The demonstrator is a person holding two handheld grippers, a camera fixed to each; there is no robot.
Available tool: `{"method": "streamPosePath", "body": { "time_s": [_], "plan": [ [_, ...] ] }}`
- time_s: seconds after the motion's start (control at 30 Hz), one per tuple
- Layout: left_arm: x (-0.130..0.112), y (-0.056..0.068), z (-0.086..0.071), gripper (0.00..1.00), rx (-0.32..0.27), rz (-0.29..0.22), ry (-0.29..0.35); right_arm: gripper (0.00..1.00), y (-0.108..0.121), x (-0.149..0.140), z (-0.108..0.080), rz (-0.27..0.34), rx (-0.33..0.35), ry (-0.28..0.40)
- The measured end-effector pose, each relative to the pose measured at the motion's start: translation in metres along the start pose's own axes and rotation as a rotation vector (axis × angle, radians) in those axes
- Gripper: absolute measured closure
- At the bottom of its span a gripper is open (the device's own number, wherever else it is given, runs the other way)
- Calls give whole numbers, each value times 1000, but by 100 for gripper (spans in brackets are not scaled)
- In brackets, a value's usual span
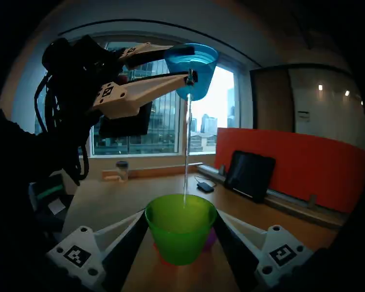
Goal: Pour water
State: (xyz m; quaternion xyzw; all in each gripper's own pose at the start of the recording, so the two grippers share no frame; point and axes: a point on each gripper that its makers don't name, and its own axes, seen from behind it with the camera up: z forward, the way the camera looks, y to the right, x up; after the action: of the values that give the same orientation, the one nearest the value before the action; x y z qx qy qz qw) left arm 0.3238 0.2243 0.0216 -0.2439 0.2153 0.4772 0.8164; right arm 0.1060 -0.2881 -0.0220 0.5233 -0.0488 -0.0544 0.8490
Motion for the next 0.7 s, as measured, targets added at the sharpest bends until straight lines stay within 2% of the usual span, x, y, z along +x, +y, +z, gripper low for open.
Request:
{"method": "streamPosePath", "body": {
  "time_s": [0.7],
  "plan": [
    [6, -1, -1, 13, 8, 82, -2, 8, 2, 2, -3, 6, -8, 5]
  ]
}}
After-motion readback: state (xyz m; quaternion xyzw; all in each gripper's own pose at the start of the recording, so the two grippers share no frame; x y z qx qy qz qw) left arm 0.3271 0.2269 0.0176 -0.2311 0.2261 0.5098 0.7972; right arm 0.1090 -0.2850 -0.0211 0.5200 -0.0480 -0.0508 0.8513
